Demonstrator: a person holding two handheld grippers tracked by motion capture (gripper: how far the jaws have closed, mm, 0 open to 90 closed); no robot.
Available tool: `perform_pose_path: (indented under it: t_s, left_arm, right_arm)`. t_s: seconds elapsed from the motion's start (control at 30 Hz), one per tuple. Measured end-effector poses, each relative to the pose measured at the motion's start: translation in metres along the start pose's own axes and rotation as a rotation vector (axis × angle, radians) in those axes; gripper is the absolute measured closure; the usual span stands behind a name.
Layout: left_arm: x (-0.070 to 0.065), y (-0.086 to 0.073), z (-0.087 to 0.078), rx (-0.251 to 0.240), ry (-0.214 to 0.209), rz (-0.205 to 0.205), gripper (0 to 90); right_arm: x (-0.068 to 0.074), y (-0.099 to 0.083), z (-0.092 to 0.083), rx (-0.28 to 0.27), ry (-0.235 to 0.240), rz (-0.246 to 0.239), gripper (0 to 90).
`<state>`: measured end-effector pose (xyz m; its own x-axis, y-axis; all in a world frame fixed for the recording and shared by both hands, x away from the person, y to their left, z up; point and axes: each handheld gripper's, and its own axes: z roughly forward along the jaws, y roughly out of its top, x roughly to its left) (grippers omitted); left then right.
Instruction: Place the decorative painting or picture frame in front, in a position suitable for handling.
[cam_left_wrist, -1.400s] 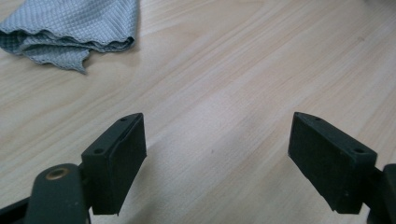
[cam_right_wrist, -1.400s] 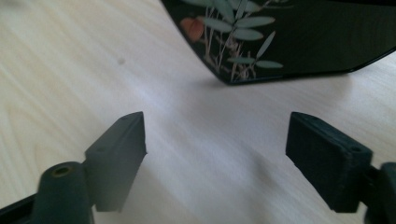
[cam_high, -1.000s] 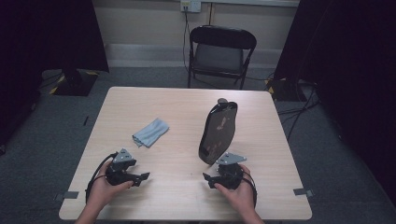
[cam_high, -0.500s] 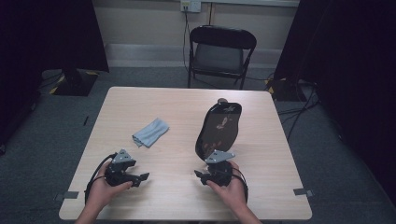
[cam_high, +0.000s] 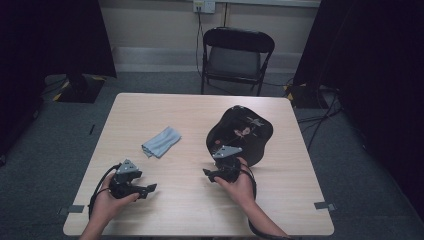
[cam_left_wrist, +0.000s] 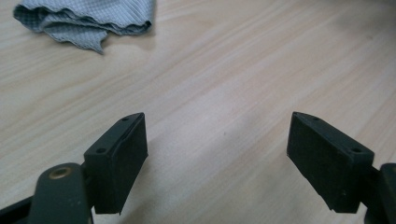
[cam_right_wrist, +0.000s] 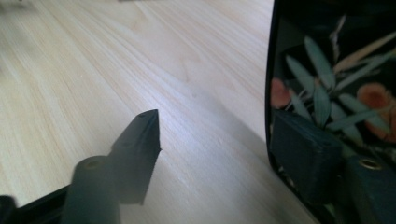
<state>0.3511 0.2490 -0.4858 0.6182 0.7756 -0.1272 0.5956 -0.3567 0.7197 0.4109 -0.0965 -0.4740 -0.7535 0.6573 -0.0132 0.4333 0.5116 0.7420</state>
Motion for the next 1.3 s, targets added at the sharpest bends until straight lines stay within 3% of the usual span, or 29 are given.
perform_pose_path:
  t_s: [0.07, 0.2, 0.3, 0.33, 0.37, 0.4, 0.43, 0.47, 0.5, 0.53, 0.57, 0.63, 0.7, 0.87, 0.9, 0.93, 0.97, 1.2, 1.3]
  left_arm:
    - [0.0, 0.001, -0.001, -0.007, 0.002, -0.007, 20.1]
    - [-0.003, 0.002, -0.001, 0.006, 0.008, 0.018, 20.1]
    - [-0.005, 0.002, -0.001, 0.001, -0.001, 0.014, 20.1]
    - [-0.005, 0.002, -0.001, 0.001, -0.001, 0.014, 20.1]
    - [-0.006, 0.003, 0.0, 0.002, -0.002, 0.016, 20.1]
    - [-0.006, 0.003, 0.0, 0.002, -0.002, 0.016, 20.1]
    - [-0.007, 0.004, 0.001, 0.0, -0.004, 0.017, 20.1]
    - [-0.007, 0.004, 0.001, 0.0, -0.004, 0.017, 20.2]
    - [-0.009, 0.006, 0.001, -0.002, -0.007, 0.021, 20.2]
    - [-0.009, 0.006, 0.001, -0.002, -0.007, 0.021, 20.2]
    - [-0.01, 0.007, 0.002, 0.0, -0.011, 0.024, 20.2]
    - [-0.011, 0.008, 0.004, 0.001, -0.017, 0.027, 20.3]
    - [-0.011, 0.008, 0.004, 0.002, -0.017, 0.027, 20.3]
    - [-0.009, 0.006, 0.006, 0.012, -0.014, 0.024, 20.3]
    - [-0.009, 0.005, 0.005, 0.016, -0.01, 0.024, 20.3]
    - [-0.009, 0.005, 0.005, 0.016, -0.01, 0.024, 20.3]
    - [-0.009, 0.005, 0.005, 0.01, -0.011, 0.019, 20.3]
    - [-0.011, 0.005, 0.003, 0.013, -0.011, 0.026, 20.4]
    - [-0.012, 0.005, 0.003, 0.013, -0.015, 0.025, 20.4]
  right_arm:
    - [-0.001, -0.001, -0.002, -0.003, 0.006, 0.011, 32.0]
    - [-0.001, -0.016, -0.024, -0.021, 0.011, 0.004, 30.5]
    - [-0.011, -0.038, -0.055, -0.021, -0.037, 0.0, 27.7]
    - [-0.011, -0.038, -0.055, -0.021, -0.037, 0.0, 27.7]
    - [-0.023, -0.049, -0.07, -0.022, -0.063, 0.032, 26.5]
    - [-0.023, -0.049, -0.07, -0.022, -0.063, 0.032, 26.5]
    - [-0.037, -0.059, -0.082, -0.025, -0.097, 0.067, 25.1]
    - [-0.037, -0.059, -0.082, -0.025, -0.097, 0.067, 25.1]
    - [-0.051, -0.066, -0.09, -0.026, -0.129, 0.105, 24.3]
    - [-0.051, -0.066, -0.09, -0.026, -0.129, 0.105, 24.3]
    - [-0.065, -0.071, -0.094, -0.03, -0.147, 0.146, 24.3]
    - [-0.075, -0.073, -0.097, -0.031, -0.176, 0.165, 22.7]
    - [-0.081, -0.073, -0.098, -0.033, -0.175, 0.178, 22.7]
    - [-0.09, -0.068, -0.099, -0.056, -0.164, 0.159, 22.7]
    - [-0.094, -0.063, -0.098, -0.071, -0.143, 0.158, 23.7]
    - [-0.094, -0.063, -0.098, -0.071, -0.143, 0.158, 23.7]
    - [-0.092, -0.06, -0.098, -0.074, -0.113, 0.149, 25.2]
    - [-0.075, -0.062, -0.102, -0.067, -0.1, 0.121, 27.2]
    - [-0.056, -0.07, -0.11, -0.077, -0.072, 0.108, 29.6]
